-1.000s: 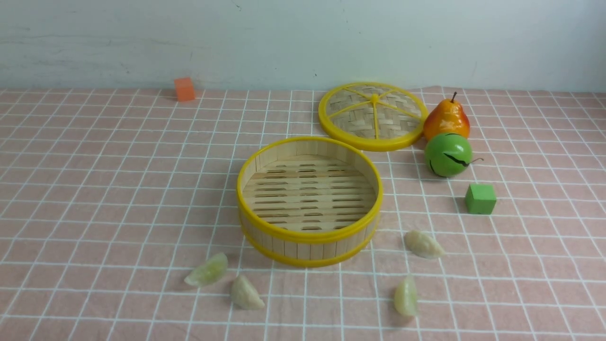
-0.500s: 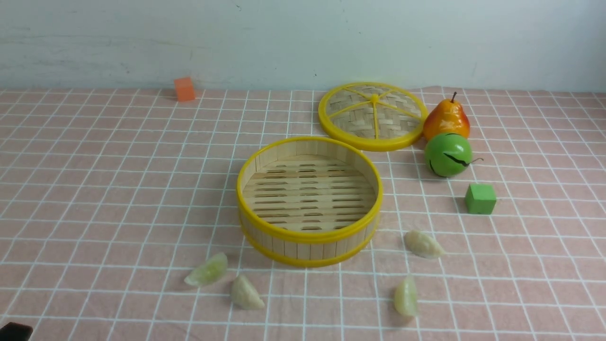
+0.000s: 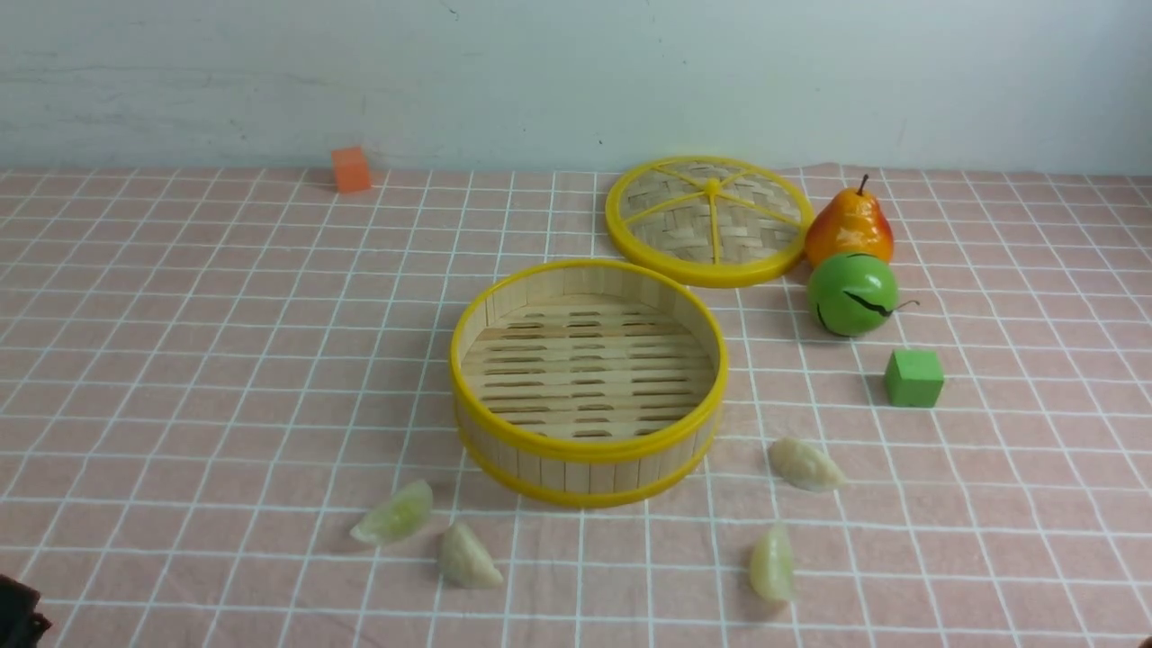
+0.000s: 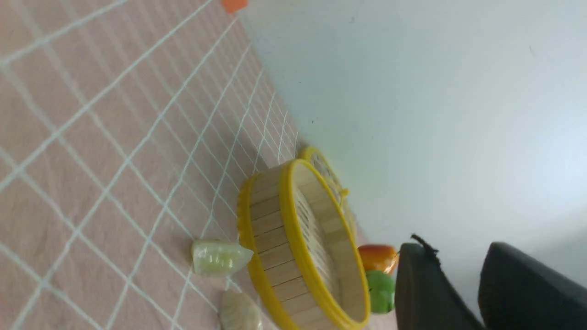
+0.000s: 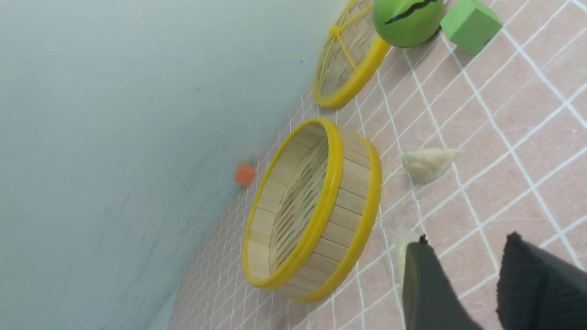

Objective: Put the dumplings into the steamer on the table with the pink tablecloth.
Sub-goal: 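Reach for and grasp a dumpling on the table with the left gripper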

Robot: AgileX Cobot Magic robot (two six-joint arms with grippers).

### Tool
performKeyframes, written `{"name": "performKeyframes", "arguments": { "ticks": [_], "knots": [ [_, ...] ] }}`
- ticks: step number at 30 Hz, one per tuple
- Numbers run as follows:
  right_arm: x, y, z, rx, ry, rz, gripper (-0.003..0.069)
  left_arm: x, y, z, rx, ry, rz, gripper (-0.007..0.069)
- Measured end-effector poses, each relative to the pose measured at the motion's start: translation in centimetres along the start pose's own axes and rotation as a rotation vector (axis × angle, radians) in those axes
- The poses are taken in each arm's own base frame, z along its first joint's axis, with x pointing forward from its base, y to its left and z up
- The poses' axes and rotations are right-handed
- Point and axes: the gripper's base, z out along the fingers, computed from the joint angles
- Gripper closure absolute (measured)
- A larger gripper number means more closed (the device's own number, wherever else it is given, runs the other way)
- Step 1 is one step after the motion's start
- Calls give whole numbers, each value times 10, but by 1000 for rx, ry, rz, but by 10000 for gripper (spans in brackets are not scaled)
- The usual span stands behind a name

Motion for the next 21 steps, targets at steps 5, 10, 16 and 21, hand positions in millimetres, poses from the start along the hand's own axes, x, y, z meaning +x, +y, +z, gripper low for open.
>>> {"name": "performKeyframes", "arguments": {
  "ticks": [5, 10, 16, 21],
  "knots": [
    [-12, 30, -8, -63, -18, -208, 477, -17, -32, 5, -151, 200, 283, 624],
    [-33, 63, -1, -38, 15, -351, 663, -36, -50, 34, -329, 457, 514, 638],
    [-48, 100, 32, 16, 375, -652, 678, -39, -70, 74, -441, 894, 763, 638],
    [-51, 113, 62, 25, 769, -733, 670, -27, -95, 123, -415, 1066, 854, 638]
  ]
}}
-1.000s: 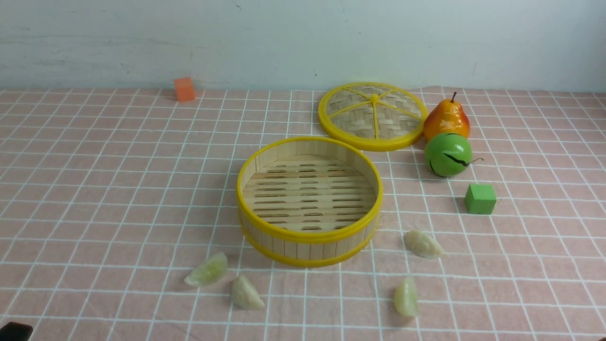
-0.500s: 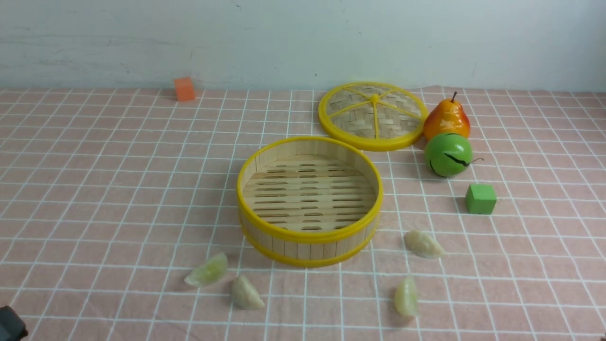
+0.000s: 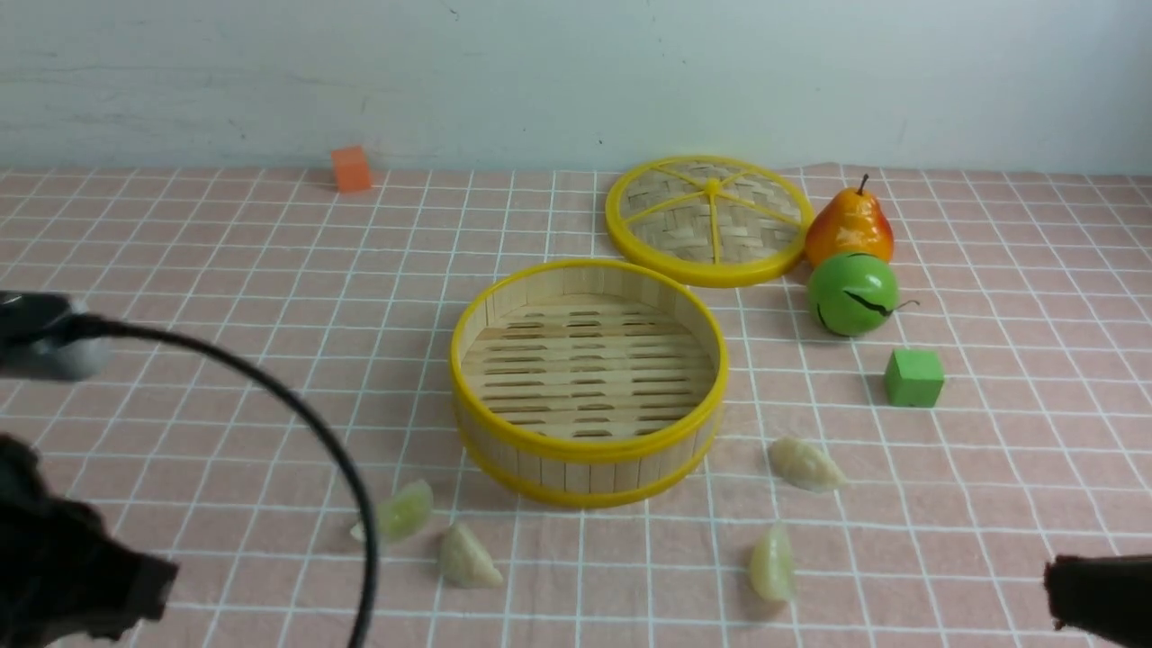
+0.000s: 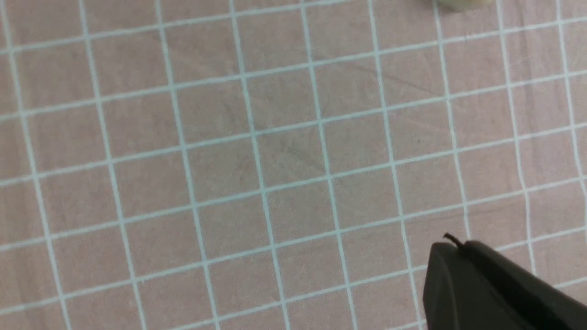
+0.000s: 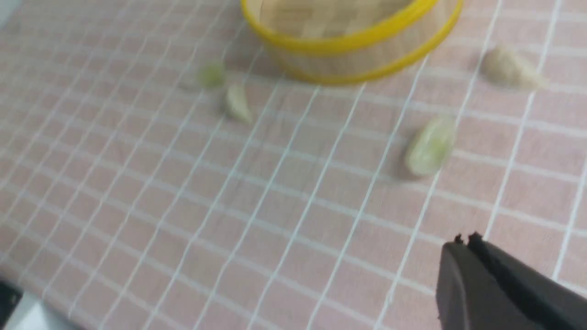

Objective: Put the dumplings into the steamer on the table with the pink tablecloth.
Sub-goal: 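Reach for and grasp a dumpling on the table with the left gripper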

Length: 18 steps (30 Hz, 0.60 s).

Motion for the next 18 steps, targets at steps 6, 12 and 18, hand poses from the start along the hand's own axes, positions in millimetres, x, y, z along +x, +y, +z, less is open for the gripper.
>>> {"name": "performKeyframes", "arguments": {
  "ticks": [6, 12, 18],
  "knots": [
    [-2, 12, 28, -102, 208, -108, 666, -43, -25, 25, -7, 110, 115, 561],
    [8, 28, 37, -158, 295, -239, 662, -75, -36, 75, -14, 248, 122, 332],
    [8, 31, 39, -157, 286, -270, 659, -97, -33, 138, -92, 315, 177, 131]
  ]
}}
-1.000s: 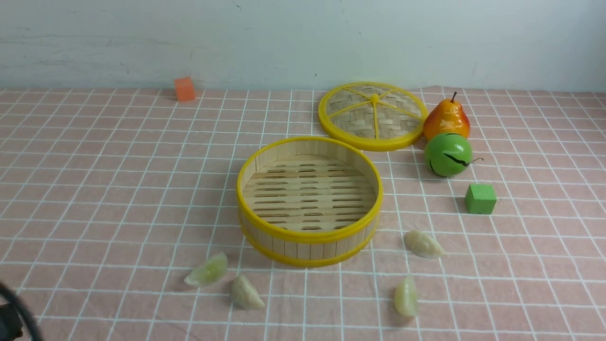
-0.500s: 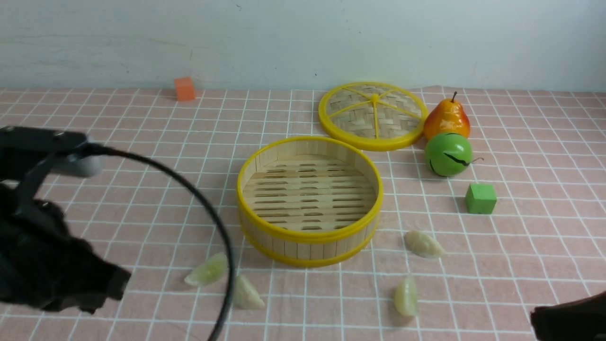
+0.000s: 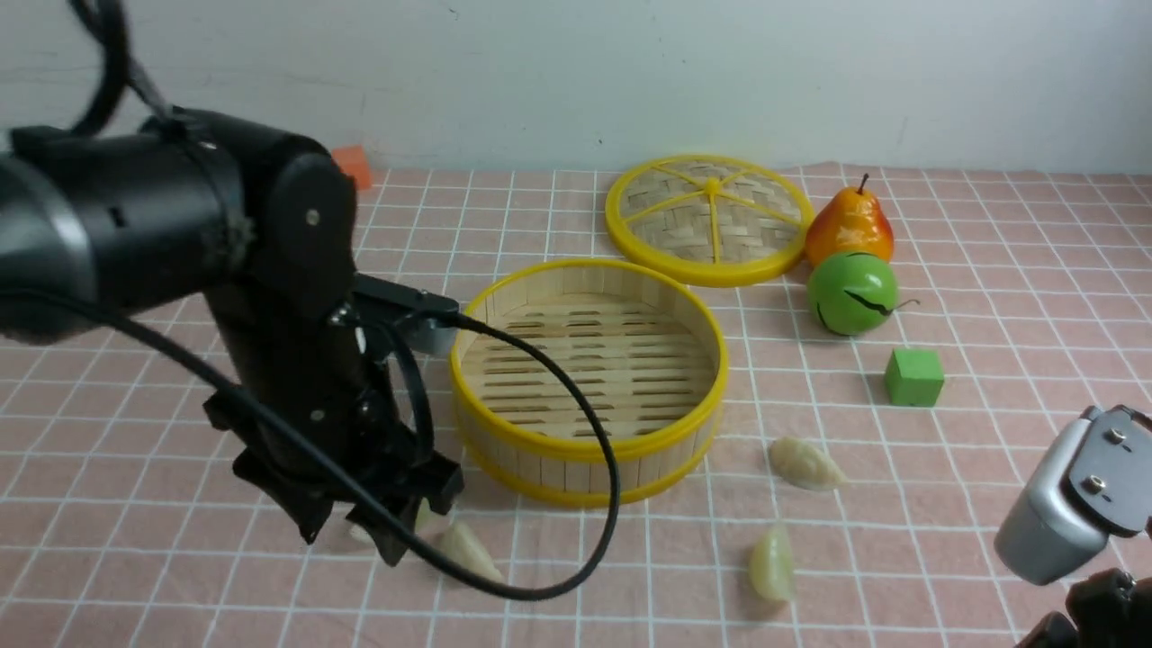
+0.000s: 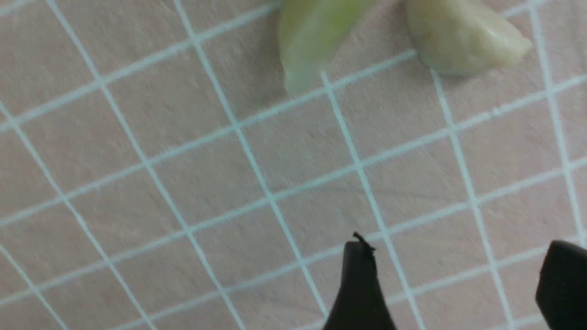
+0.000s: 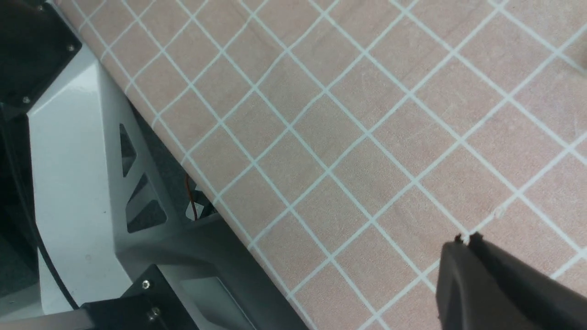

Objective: Put the dumplings into the steamer on the table with the pink tablecloth.
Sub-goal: 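Reach for and grasp a dumpling on the table with the left gripper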

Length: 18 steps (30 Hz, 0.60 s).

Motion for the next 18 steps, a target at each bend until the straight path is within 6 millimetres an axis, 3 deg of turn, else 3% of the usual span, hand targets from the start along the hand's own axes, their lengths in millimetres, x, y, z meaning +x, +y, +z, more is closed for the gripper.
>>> {"name": "performKeyframes", "arguments": {
  "ticks": [8, 18],
  "knots": [
    [0, -1, 0, 12, -2, -7, 651, -27, 12, 40, -157, -84, 127, 111],
    [1, -2, 0, 26, 11, -19, 647, -37, 7, 81, -116, -55, 120, 111]
  ]
}}
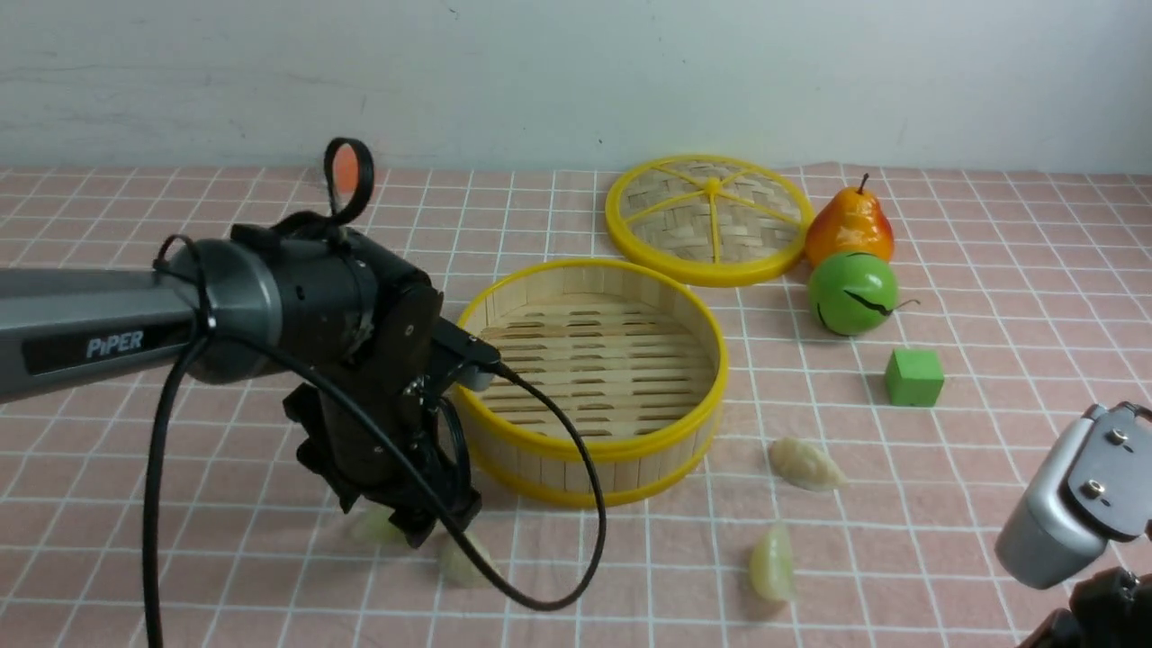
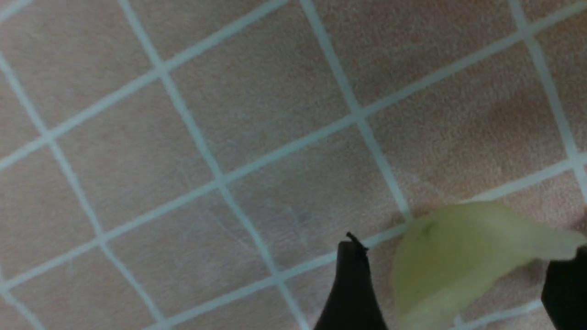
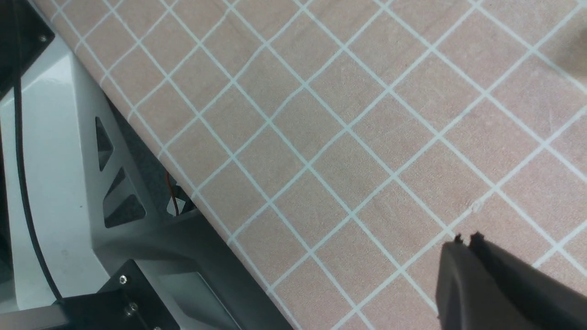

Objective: Put the dumplings into the steamer on the table with the pink tablecloth.
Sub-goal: 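Reach for and grasp a dumpling on the table with the left gripper, then place the dumpling into the bamboo steamer basket with the left gripper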

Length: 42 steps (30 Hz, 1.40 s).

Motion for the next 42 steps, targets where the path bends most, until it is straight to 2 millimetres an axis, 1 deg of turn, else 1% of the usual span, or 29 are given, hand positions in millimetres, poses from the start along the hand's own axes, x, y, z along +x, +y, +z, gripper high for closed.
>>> {"name": "performKeyframes", "arguments": {
  "ticks": [1, 4, 7, 8, 9, 11, 14, 17, 18, 19, 20, 21, 24, 25, 26, 29, 30, 31, 32, 33, 35, 36, 38, 39, 42],
  "knots": [
    [0, 0, 0, 3, -4, 0, 645, -1, -2, 3, 18, 7, -14, 127],
    [-1, -1, 0, 6, -8, 0, 645, -1, -3, 3, 27, 8, -22, 165],
    [-1, -1, 0, 9, -14, 0, 641, -1, -4, 4, 37, 16, -32, 330],
    [-1, -1, 0, 10, -15, 0, 641, -1, -4, 4, 37, 16, -32, 341],
    [-2, -1, 0, 11, -17, 0, 638, -2, -4, 4, 37, 24, -31, 384],
    [-2, -1, 0, 11, -18, 0, 637, -5, -3, 1, 35, 32, -34, 379],
    [-2, -1, 0, 11, -18, 0, 636, -12, -1, -9, 36, 33, -44, 377],
    [-2, -1, 0, 12, -17, -1, 632, -37, 2, -49, 84, -52, -129, 377],
    [-2, -1, 0, 13, -18, -1, 631, -39, 2, -52, 89, -59, -135, 377],
    [-2, -1, 0, 14, -20, -1, 628, -52, 1, -78, 150, -122, -179, 377],
    [-2, -1, 0, 14, -20, -1, 627, -58, 0, -90, 184, -150, -196, 377],
    [-2, -1, 0, 15, -21, -1, 627, -65, -2, -106, 238, -196, -219, 377],
    [-2, -1, 0, 11, -23, 2, 623, -80, -7, -132, 347, -282, -255, 377],
    [-2, -1, 0, 9, -23, 3, 622, -82, -7, -135, 360, -294, -259, 377],
    [-2, 0, 0, -3, -26, 11, 620, -90, -9, -140, 400, -326, -270, 377],
    [-2, 3, 0, -28, -26, 25, 617, -99, -11, -136, 421, -336, -278, 377],
    [-2, 5, 0, -52, -17, 35, 617, -108, -12, -122, 423, -321, -282, 377],
    [-1, 6, 0, -61, -12, 39, 617, -112, -13, -113, 422, -310, -285, 377],
    [-1, 6, 0, -63, -11, 39, 617, -113, -13, -112, 423, -307, -286, 377],
    [0, 7, 0, -74, -3, 42, 617, -119, -15, -96, 422, -284, -291, 377],
    [0, 7, 0, -79, 3, 43, 617, -126, -17, -83, 413, -272, -289, 377],
    [0, 7, 0, -82, 7, 42, 617, -131, -19, -73, 399, -265, -280, 377],
    [1, 8, 0, -83, 9, 42, 617, -137, -24, -64, 359, -265, -263, 377],
    [1, 8, 0, -83, 9, 42, 617, -137, -26, -62, 359, -262, -261, 377],
    [0, 7, 0, -81, 6, 42, 615, -146, -38, -52, 273, -269, -234, 377]
  ]
}}
